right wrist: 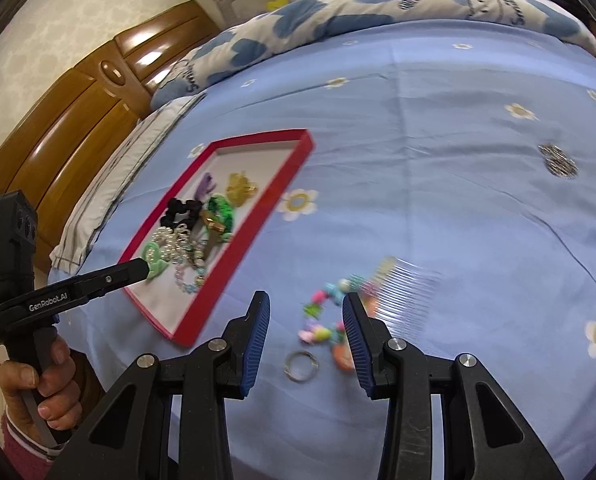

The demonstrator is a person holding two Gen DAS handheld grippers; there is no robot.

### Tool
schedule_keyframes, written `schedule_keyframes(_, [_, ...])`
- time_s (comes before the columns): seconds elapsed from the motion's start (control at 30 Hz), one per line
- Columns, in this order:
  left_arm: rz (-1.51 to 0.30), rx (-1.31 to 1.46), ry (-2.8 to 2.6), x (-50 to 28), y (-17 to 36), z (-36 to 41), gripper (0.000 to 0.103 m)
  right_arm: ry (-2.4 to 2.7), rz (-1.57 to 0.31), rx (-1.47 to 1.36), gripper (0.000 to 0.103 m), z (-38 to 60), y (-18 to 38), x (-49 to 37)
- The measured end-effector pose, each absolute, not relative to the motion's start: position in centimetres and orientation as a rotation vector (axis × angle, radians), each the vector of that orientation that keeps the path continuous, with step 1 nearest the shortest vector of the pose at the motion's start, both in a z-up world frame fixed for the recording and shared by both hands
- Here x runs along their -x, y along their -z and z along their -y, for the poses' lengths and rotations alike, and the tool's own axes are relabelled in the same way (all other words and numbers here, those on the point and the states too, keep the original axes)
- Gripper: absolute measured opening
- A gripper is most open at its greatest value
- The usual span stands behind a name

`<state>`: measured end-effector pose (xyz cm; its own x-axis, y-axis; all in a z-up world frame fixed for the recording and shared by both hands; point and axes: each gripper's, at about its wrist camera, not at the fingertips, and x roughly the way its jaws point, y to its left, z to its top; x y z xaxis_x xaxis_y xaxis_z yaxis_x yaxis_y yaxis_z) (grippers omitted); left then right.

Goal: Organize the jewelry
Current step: 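Move the left tool to the beaded hair clip while the right tool reaches the clear comb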

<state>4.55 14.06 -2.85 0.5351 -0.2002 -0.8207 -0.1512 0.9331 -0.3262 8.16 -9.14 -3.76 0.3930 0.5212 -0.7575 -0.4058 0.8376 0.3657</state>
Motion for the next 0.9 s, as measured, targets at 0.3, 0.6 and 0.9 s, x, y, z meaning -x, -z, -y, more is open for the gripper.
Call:
schedule_keyframes(0.3, [-1.044, 0.331, 0.100, -5.4, 3.2, -10.0, 0.048, -0.525, -1.017, -0.180, 0.042, 13.2, 4.8, -7.8])
schedule_keyframes(0.6, [-1.095, 0.265, 0.160, -7.5, 4.5, -6.1, 0.048, -0.501, -1.032, -0.222, 0.042, 15.3, 5.7, -7.9])
schedule_keyframes(0.9, [-1.143, 0.185, 0.188, -9.6, 6.5, -3.4, 0.047, -0.497, -1.043, -0.257, 0.043, 16.5, 6.3, -8.8])
